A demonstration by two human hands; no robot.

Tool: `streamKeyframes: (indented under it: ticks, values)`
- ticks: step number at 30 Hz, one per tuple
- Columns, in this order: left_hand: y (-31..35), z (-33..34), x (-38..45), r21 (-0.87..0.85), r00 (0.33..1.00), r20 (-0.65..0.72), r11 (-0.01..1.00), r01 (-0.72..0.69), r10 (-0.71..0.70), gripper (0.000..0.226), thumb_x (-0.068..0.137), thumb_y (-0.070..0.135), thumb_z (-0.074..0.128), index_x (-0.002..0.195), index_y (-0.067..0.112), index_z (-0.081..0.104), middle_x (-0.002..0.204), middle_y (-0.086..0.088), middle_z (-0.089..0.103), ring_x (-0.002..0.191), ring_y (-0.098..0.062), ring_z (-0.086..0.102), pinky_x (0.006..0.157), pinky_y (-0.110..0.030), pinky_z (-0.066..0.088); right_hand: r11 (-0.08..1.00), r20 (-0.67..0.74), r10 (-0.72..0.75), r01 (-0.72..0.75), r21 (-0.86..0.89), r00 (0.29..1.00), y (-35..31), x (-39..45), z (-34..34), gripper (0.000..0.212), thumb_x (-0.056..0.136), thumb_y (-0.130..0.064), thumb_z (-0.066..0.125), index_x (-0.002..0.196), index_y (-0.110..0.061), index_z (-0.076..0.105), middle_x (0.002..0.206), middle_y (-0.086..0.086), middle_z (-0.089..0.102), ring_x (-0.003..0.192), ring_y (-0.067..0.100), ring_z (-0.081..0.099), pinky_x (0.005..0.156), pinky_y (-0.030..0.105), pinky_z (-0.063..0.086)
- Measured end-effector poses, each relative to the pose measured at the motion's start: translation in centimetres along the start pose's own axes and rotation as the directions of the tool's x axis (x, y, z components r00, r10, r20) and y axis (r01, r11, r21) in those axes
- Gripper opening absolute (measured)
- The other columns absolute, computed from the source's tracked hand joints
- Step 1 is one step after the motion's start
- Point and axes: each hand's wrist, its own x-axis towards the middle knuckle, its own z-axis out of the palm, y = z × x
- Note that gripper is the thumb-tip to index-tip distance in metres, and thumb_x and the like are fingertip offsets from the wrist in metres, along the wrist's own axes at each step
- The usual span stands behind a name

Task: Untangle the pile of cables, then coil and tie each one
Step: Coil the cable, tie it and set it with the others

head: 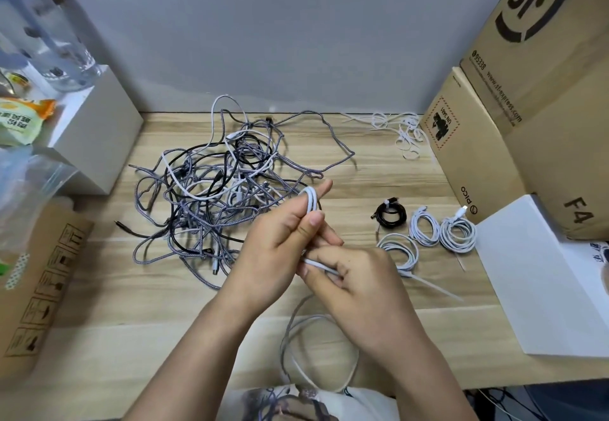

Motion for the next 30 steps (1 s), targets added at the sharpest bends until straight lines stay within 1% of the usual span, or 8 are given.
streamKeyframes:
  ticks: [5,10,14,17,20,23,27,30]
  values:
    - [0.3,0.1,0.0,0.128,0.998,0.045,0.991,0.046,-0.052,0.028,0.087,0.032,0.044,0.109,0.029,0.062,0.056,0.016,0.056,0.049,0.003,0.047,0.051,-0.008,0.036,0.997,-0.218,-0.082,0.080,-0.019,0.972,-0.8,0.2,-0.6,0.008,0.068,-0.026,0.065,0.065,-0.020,0.067,0.053,-0.008,0.056,0.050,0.006,0.051,0.050,0.031,0.046]
    - [0.3,-0.7,-0.5,-0.091,0.948,0.311,0.991,0.103,-0.070,0.043,0.095,0.047,0.038,0.069,0.027,0.066,0.041,0.011,0.035,0.040,-0.005,0.027,0.046,-0.016,0.025,0.949,-0.425,-0.037,0.165,0.268,0.905,-0.8,0.4,-2.4,0.024,0.059,-0.025,0.084,0.066,-0.023,0.061,0.063,-0.012,0.060,0.052,0.003,0.051,0.053,0.013,0.037]
    - [0.5,-1.3,-0.8,-0.387,0.827,0.562,0.876,0.289,-0.025,0.045,0.091,0.054,0.044,0.078,0.017,0.066,0.042,0.017,0.034,0.039,-0.008,0.016,0.041,-0.019,0.017,0.888,-0.363,-0.009,0.175,0.426,0.932,-0.8,1.0,-2.4,0.012,0.065,-0.029,0.076,0.068,-0.033,0.065,0.067,-0.012,0.058,0.056,0.011,0.050,0.052,0.025,0.040]
    - [0.5,-1.5,-0.7,-0.559,0.793,0.598,0.772,0.304,0.121,0.030,0.093,0.039,0.050,0.086,0.013,0.064,0.045,0.015,0.032,0.042,-0.009,0.014,0.039,-0.025,0.011,0.725,-0.194,0.040,0.105,0.680,0.980,-0.7,1.4,-1.5,0.007,0.076,-0.029,0.072,0.070,-0.031,0.068,0.057,-0.013,0.056,0.045,-0.001,0.046,0.046,0.008,0.035]
    - [1.1,-1.1,-0.5,-0.752,0.803,0.534,0.582,0.309,0.264,0.022,0.098,0.020,0.042,0.100,0.003,0.056,0.053,0.006,0.035,0.048,-0.007,0.028,0.043,-0.020,0.019,0.727,-0.069,0.077,-0.009,0.687,0.995,-0.7,1.6,-0.5,0.015,0.090,-0.027,0.059,0.078,-0.018,0.064,0.049,-0.015,0.047,0.039,-0.002,0.035,0.041,0.007,0.029]
    - [1.9,-1.0,0.1,-0.868,0.901,0.360,0.439,0.230,0.240,0.019,0.097,0.010,0.043,0.109,-0.002,0.053,0.061,0.001,0.042,0.049,-0.006,0.032,0.047,-0.017,0.029,0.809,0.044,0.099,-0.106,0.578,0.994,-0.3,1.2,0.7,0.026,0.091,-0.027,0.042,0.075,-0.008,0.052,0.051,-0.009,0.040,0.045,0.001,0.032,0.046,0.017,0.029]
    - [1.5,-1.0,0.7,-0.666,1.000,-0.022,0.746,-0.008,-0.010,0.026,0.091,0.016,0.042,0.112,0.006,0.052,0.063,0.005,0.057,0.043,-0.002,0.046,0.039,-0.014,0.039,0.941,0.131,0.112,-0.147,0.305,0.985,-0.4,0.4,1.0,0.025,0.088,-0.038,0.044,0.068,-0.026,0.054,0.050,-0.006,0.044,0.050,0.007,0.038,0.053,0.028,0.034]
    - [0.6,-0.8,0.7,-0.455,0.994,-0.109,0.889,-0.052,0.003,0.025,0.093,0.018,0.044,0.115,0.010,0.049,0.069,0.002,0.066,0.054,-0.007,0.060,0.053,-0.016,0.048,0.982,0.082,0.078,-0.091,0.167,0.994,-0.8,0.2,0.6,0.033,0.085,-0.040,0.046,0.071,-0.011,0.057,0.059,0.009,0.052,0.061,0.026,0.046,0.060,0.038,0.038]
